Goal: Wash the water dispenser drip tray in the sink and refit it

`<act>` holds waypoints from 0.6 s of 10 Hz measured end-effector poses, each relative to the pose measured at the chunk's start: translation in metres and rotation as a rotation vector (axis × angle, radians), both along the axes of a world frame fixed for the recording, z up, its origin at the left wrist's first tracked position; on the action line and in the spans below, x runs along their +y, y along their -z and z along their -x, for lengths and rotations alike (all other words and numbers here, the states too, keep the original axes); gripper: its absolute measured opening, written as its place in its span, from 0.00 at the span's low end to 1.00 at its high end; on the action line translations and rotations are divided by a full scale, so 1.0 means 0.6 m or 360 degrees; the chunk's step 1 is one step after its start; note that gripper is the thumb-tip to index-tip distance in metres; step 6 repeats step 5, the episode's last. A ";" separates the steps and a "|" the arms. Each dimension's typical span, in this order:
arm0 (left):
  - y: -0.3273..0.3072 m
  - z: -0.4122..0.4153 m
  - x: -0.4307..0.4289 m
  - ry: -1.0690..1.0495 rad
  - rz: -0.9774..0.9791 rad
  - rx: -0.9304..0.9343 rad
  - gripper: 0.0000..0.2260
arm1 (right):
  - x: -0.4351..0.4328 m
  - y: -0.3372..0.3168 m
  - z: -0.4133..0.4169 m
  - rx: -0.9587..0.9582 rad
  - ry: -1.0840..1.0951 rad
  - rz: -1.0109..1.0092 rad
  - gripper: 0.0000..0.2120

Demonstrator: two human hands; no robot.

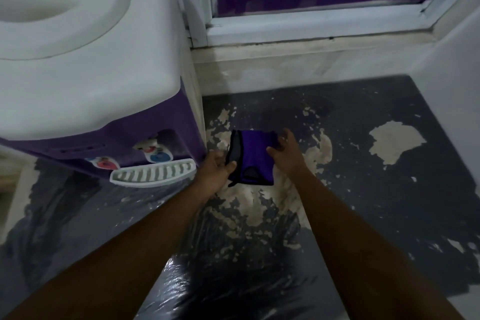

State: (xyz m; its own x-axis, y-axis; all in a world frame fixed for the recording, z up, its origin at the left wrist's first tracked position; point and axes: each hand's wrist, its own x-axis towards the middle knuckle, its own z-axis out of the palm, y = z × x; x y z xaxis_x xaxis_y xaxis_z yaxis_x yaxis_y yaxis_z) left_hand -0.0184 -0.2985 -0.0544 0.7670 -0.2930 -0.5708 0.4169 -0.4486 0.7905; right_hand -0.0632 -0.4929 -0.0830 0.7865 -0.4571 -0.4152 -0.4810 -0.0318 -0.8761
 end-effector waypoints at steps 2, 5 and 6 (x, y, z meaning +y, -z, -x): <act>-0.014 0.051 0.056 0.0164 -0.0037 -0.0034 0.09 | 0.029 -0.004 0.039 0.0038 0.0355 0.0421 0.24; -0.073 0.113 0.207 0.0314 -0.0038 -0.0291 0.06 | 0.162 -0.046 0.138 0.0198 -0.0035 0.0692 0.12; -0.073 0.113 0.207 0.0314 -0.0038 -0.0291 0.06 | 0.162 -0.046 0.138 0.0198 -0.0035 0.0692 0.12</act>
